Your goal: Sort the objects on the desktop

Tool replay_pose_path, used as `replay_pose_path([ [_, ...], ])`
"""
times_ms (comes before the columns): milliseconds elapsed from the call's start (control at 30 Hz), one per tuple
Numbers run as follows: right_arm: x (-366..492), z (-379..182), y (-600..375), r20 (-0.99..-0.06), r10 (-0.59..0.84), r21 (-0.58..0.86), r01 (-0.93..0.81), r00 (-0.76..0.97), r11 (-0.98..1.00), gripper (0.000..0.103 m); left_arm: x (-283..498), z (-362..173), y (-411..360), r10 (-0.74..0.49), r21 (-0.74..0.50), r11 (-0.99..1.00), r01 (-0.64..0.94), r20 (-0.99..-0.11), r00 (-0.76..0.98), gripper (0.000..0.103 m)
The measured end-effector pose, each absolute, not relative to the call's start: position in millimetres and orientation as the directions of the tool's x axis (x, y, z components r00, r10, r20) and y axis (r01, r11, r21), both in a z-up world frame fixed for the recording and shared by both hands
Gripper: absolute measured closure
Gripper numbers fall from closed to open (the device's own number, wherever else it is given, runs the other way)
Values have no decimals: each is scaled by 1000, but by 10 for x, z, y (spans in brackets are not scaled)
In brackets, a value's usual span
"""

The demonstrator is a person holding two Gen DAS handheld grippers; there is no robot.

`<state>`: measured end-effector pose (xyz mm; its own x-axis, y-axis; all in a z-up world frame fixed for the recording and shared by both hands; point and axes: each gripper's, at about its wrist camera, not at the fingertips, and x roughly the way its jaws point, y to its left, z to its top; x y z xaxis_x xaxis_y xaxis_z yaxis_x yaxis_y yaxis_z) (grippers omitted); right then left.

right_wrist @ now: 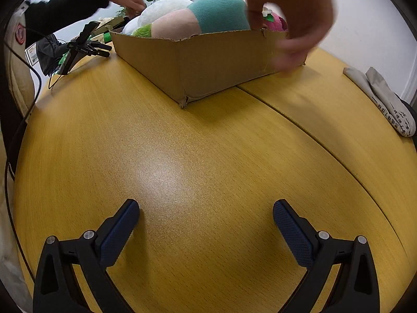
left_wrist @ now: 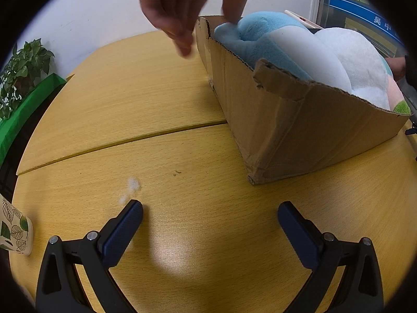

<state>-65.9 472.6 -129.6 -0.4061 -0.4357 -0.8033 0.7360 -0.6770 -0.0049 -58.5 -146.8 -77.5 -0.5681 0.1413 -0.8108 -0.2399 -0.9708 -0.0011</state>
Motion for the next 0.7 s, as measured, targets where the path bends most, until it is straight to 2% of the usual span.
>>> replay_pose_path([
  [700, -661, -1310, 4726, -805, -433, -12, 740, -406, -672, 0, -463, -768, -1367, 142, -1, -971, -241, -811, -567, 0],
])
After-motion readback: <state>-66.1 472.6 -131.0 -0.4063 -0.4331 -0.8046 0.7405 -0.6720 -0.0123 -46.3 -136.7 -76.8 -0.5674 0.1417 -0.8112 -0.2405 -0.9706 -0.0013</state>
